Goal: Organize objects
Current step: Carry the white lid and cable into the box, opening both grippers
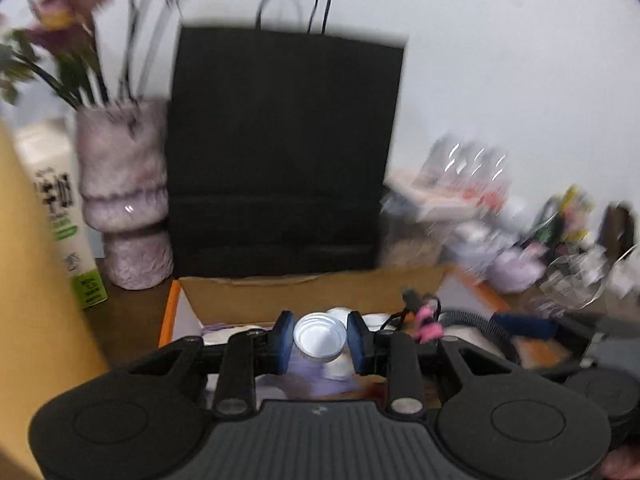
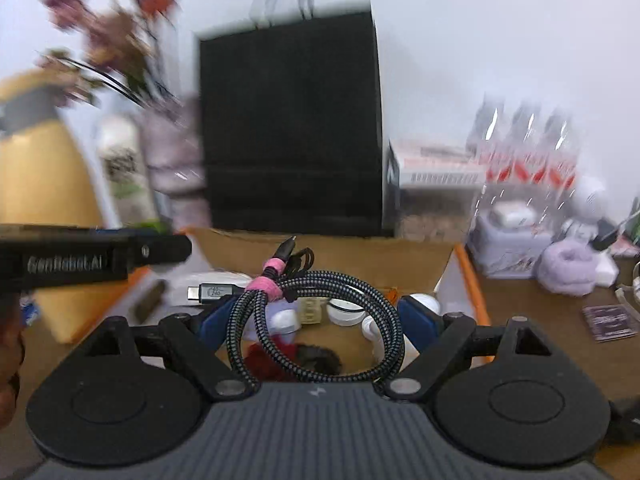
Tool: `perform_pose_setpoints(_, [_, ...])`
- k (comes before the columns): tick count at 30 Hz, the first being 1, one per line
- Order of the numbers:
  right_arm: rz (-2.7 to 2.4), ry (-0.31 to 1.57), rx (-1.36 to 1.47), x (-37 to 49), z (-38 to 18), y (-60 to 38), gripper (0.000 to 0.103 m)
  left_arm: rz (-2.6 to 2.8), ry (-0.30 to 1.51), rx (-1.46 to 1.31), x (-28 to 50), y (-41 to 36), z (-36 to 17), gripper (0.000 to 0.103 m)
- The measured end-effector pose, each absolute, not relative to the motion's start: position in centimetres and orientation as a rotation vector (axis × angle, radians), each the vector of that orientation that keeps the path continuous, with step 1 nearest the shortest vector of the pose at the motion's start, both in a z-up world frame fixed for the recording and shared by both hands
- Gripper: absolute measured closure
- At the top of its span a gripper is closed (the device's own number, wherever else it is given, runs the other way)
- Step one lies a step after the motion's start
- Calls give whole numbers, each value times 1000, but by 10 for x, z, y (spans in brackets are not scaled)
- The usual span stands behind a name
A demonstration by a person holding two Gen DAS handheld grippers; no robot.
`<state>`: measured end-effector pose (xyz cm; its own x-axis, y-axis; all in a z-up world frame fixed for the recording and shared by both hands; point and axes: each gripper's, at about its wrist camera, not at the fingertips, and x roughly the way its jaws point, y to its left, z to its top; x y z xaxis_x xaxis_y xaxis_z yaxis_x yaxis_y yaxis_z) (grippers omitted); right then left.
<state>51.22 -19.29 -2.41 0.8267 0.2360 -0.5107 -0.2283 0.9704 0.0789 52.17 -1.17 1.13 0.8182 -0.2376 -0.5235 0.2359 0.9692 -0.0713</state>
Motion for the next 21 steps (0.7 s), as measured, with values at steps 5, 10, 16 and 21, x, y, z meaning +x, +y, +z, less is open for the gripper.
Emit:
perform_pose_setpoints(5, [270,627,-24,566,-45,-181,6,-180,692,-93,577,3,-23,55])
perform_pose_setpoints(10, [260,596,31,559,-37,-192,0,-229,661,-196,569,14,-15,21])
perform_pose_setpoints(16, [248,611,8,554,-22,-195,0,-220,614,-119,552,5,3,21])
perform_pose_setpoints(21, [190,551,-78,518,6,-197,0,-198,516,-53,518,15,40,20])
